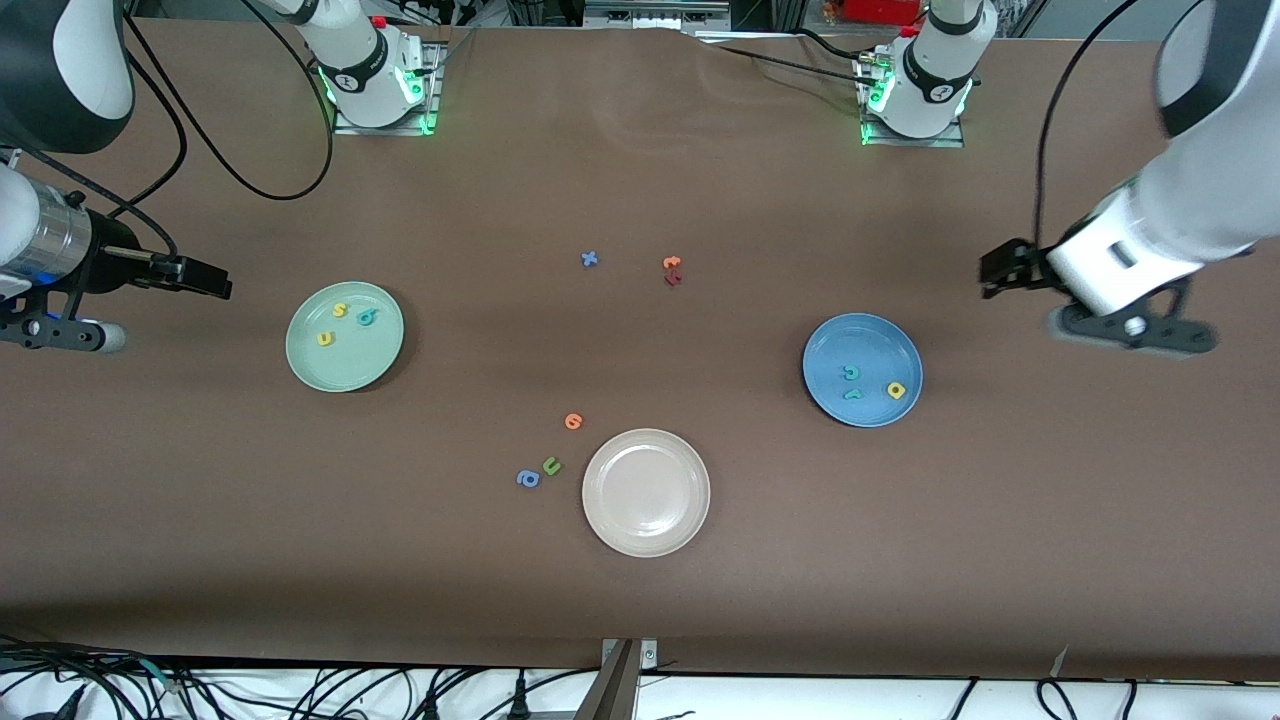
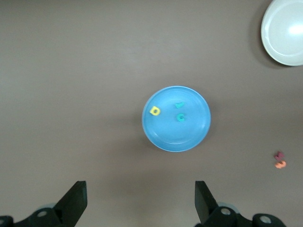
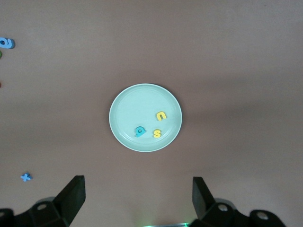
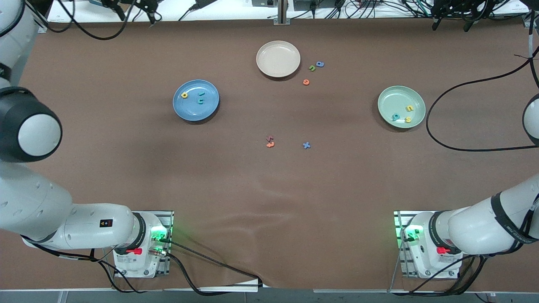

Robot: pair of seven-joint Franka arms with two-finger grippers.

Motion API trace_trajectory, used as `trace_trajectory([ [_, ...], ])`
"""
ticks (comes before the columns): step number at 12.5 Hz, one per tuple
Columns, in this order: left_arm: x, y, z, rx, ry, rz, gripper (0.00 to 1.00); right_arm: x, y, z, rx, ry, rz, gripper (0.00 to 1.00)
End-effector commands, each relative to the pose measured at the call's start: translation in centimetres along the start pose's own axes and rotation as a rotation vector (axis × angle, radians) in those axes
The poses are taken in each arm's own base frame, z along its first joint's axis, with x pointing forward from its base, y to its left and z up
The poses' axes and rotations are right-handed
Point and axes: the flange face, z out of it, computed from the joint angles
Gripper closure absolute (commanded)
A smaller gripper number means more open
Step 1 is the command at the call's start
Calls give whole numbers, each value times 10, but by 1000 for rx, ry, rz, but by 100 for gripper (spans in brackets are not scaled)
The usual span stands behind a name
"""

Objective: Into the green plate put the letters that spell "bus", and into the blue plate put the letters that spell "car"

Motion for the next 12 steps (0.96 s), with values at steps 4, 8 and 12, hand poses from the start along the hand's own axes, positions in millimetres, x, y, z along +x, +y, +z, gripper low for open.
trace_trajectory([
  [4,-40,-11,2,-18,68,-41,0,-13,-5,-20,-18,38,-25,0],
  [8,-46,-17,-3,-82,49,-58,0,-14,-9,-20,-15,32,-28,0],
  [12,-46,-23,-5,-62,46,-74,0,-14,-10,-20,-14,35,-29,0],
])
